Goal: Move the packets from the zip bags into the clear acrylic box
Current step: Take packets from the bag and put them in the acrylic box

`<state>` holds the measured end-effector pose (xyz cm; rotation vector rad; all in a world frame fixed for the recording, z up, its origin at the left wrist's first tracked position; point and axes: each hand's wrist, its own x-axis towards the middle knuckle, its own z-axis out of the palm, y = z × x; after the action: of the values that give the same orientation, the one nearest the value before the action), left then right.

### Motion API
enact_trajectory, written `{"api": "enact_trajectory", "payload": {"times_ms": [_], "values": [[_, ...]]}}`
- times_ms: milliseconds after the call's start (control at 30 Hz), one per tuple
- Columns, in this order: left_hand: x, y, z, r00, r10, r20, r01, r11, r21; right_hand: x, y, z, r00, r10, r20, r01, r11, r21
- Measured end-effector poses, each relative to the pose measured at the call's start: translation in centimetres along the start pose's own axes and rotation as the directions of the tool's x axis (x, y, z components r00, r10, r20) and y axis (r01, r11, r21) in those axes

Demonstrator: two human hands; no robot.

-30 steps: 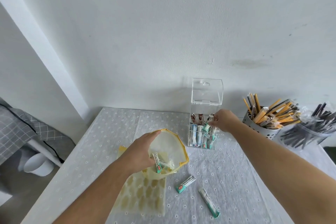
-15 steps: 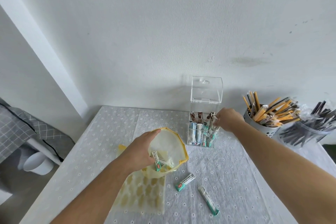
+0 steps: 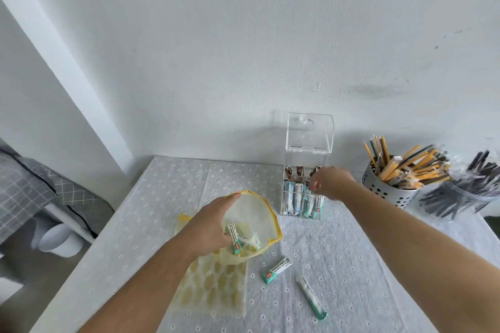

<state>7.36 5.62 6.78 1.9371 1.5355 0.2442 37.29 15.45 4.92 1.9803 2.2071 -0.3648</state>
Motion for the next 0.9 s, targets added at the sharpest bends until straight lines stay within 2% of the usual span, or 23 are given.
{"api": "enact_trajectory", "payload": {"times_ms": [200,333,433,533,600,667,767,900], "values": [[0.0,0.1,0.1,1.000,-0.004,-0.003,0.004,1.000,-0.016,-0.4,-0.3,0.2,0.998,0.063,-0.021,-0.065,0.992,-0.108],[0.1,0.2,0.0,1.000,-0.005,-0.007,0.005,1.000,0.000,-0.6,-0.2,0.1,0.997,0.080,-0.016,-0.081,0.995,-0.065],[-0.1,0.3,-0.2,1.000,-0.004,-0.018,0.004,1.000,0.007,-1.5,-0.5,-0.9,0.994,0.068,-0.081,-0.067,0.998,0.014],[-0.3,0.4,-0.4,1.000,-0.013,-0.022,0.012,1.000,-0.014,-3.0,-1.8,-2.5,0.982,0.024,-0.190,0.011,0.983,0.181],[-0.6,0.4,-0.3,0.999,-0.020,-0.027,0.019,0.999,-0.035,-4.6,-3.5,-3.4,0.970,-0.015,-0.244,0.109,0.920,0.377],[-1.0,0.5,-0.1,0.999,-0.014,-0.035,0.012,0.998,-0.057,-6.5,-5.6,-3.8,0.959,-0.059,-0.278,0.193,0.852,0.487],[-1.8,0.5,0.2,0.999,-0.003,-0.043,0.001,0.999,-0.052,-9.1,-9.0,-3.1,0.946,-0.166,-0.278,0.288,0.823,0.491],[-3.0,0.4,0.7,0.998,0.021,-0.060,-0.023,0.999,-0.034,-9.8,-13.2,0.0,0.931,-0.328,-0.158,0.364,0.822,0.438]]}}
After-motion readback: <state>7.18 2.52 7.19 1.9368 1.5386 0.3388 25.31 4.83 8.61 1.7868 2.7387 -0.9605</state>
